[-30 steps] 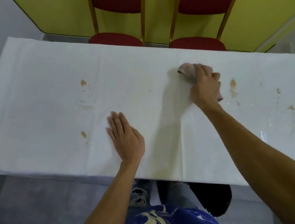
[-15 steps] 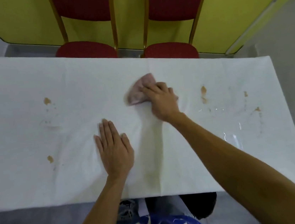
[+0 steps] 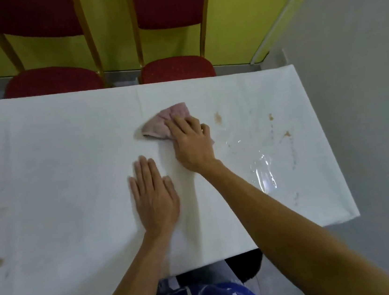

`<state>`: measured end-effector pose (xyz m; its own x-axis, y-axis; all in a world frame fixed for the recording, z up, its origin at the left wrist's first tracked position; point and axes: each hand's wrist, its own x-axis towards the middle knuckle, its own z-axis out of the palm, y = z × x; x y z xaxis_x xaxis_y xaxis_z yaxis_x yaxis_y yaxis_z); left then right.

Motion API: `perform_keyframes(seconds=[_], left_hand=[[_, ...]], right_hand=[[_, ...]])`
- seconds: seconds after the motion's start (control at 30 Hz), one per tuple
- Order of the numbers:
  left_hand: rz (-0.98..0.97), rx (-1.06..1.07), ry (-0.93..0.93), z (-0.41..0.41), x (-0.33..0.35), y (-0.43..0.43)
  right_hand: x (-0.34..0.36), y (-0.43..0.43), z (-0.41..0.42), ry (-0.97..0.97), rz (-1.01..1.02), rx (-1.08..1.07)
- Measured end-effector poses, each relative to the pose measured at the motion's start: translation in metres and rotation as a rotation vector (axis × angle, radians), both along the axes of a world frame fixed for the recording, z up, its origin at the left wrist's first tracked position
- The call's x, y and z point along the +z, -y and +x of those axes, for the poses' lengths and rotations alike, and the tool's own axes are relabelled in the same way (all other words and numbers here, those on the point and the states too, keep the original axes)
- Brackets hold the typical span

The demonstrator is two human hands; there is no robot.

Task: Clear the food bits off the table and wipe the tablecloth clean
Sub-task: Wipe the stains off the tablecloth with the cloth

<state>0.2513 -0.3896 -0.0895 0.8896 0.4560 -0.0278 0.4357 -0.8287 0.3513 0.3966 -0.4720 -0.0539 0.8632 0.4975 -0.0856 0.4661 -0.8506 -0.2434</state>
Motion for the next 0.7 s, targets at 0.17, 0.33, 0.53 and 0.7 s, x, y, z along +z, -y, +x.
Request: perform_keyframes(seconds=[0.17,0.33,0.53,0.7], left_hand=[[0.047,-0.018,0.022,0.001,0.0,0.003],[-0.093,0.07,0.041,0.013,0.008,0.009],[-0.073,-0.052,0.04,0.048,0.012,0.048],[0.096,-0.134,0.002,0.039,0.003,0.042]], right_hand=[[0.007,0.109,0.089,-0.036,-0.174,-0.407],[0.03,0.141,0.119,-0.165,-0.107,-0.642],[0.021,0.026,0.015,-0.037,0.025,-0.184],[0.003,0.06,0.031,0.033,-0.065,-0.121]])
